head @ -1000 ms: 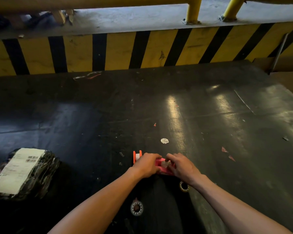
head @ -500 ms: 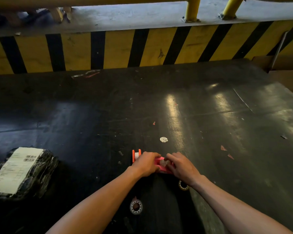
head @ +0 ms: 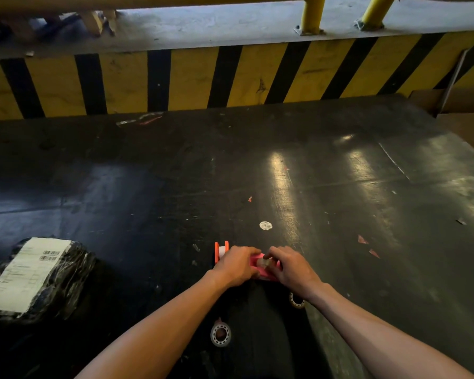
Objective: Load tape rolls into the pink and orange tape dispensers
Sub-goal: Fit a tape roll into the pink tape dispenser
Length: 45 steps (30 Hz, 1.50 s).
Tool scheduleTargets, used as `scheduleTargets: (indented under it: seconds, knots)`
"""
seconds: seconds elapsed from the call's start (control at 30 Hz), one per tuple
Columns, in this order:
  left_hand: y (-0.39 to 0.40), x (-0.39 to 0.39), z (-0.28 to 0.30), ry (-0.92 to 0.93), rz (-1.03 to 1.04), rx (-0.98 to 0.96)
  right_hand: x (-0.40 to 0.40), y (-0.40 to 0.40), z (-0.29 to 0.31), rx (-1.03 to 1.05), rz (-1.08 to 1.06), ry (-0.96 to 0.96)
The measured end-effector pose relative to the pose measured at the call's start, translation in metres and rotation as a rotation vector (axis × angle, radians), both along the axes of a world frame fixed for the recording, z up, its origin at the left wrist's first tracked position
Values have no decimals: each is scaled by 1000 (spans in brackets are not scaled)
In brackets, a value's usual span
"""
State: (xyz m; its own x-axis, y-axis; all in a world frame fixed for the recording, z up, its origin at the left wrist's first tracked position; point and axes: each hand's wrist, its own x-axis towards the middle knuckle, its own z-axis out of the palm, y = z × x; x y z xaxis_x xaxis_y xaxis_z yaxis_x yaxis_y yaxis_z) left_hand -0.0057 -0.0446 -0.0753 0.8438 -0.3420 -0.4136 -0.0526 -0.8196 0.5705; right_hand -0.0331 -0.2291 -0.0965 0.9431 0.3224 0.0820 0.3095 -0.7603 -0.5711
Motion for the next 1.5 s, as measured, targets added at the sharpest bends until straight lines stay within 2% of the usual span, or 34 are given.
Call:
scheduleTargets:
  seconds: [0.2, 0.37, 0.57, 0.83, 1.17, 1.5]
  knots:
    - [1, 0, 0, 4, -9, 9, 4, -2, 1, 14, 14, 89]
    - [0, 2, 0, 12, -10, 7, 5, 0, 6, 73, -97, 190]
    - [1, 1, -2, 4, -3, -8, -3, 7, 4, 138, -136, 174]
    - [1, 1, -1, -5, -17, 6, -4, 4, 10, -90, 51, 104]
    - [0, -3, 2, -7, -31, -50, -14, 10, 17, 208, -199, 240]
    - [-3, -8, -1, -50, 32, -144, -7, 18, 15, 367, -521, 337]
